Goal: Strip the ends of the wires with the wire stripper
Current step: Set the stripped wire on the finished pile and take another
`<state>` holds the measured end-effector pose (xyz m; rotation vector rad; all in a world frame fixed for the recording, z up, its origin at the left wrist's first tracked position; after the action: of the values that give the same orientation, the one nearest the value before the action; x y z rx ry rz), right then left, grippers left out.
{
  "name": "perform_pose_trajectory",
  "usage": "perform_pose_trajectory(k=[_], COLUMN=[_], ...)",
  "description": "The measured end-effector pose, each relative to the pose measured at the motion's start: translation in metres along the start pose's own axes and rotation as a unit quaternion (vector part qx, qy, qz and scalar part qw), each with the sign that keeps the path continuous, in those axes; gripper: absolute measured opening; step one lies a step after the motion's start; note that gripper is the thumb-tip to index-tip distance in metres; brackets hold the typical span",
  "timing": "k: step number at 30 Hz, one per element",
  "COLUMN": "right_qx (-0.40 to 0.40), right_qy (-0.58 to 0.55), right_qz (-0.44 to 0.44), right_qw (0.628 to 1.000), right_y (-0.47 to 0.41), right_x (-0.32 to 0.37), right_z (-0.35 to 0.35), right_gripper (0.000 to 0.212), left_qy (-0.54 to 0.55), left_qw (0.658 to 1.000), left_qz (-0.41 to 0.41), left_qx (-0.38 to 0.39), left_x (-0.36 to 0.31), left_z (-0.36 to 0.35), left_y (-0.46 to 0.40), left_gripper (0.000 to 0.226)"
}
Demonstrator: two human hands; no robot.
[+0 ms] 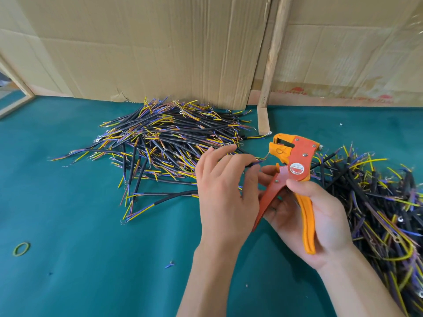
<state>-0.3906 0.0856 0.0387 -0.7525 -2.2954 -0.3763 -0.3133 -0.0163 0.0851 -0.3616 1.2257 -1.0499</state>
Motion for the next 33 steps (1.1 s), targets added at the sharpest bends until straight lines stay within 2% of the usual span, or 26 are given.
perform_pose_trajectory(k=[2,6,10,14,25,27,33], right_qx=[0.009,0.004,-0.022,-0.048,-0.072,-0.073,-0.081], right_qy=[-0.006,-0.002,0.021,0.049,0.075,0.078,0.077], right_qz=[-0.001,-0.01,-0.027,-0.031,-0.036,-0.036,-0.036], right_qw=[1.0,1.0,0.999,0.997,0.994,0.994,0.993], right_y=[0.0,0.001,0.0,-0.001,0.0,0.0,0.0], right_x=[0.0,-0.002,-0.007,-0.007,-0.005,-0.005,-0.005], right_z=[0.0,0.0,0.001,0.006,0.011,0.011,0.011], right_gripper=[0.06,0.061,0.075,0.058,0.053,0.052,0.054], left_qy=[-0.001,0.016,0.016,0.013,-0.033,-0.029,0.005], left_qw=[1.0,0.999,0.997,0.995,0.979,0.98,0.989], left_qz=[-0.016,0.014,0.058,0.085,0.1,0.105,0.134], left_qx=[0.0,0.032,0.04,0.052,0.176,0.167,0.059], left_x=[-0.003,0.003,0.014,0.024,0.041,0.044,0.052], left_z=[-0.001,-0.003,0.0,0.001,-0.013,-0.012,0.0], left_y=[0.0,0.003,0.003,0.003,0.011,0.011,0.008], left_gripper=[0.006,0.007,0.008,0.012,0.029,0.028,0.019])
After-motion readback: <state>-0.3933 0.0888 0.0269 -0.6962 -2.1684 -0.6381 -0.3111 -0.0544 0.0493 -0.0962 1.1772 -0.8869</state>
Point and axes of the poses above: each hand's wrist, its own y-axis away from the middle knuckle, its own z-axis out of the back of the hand, x = y × z, the point moved 6 cm from there along -y, towards the middle knuckle
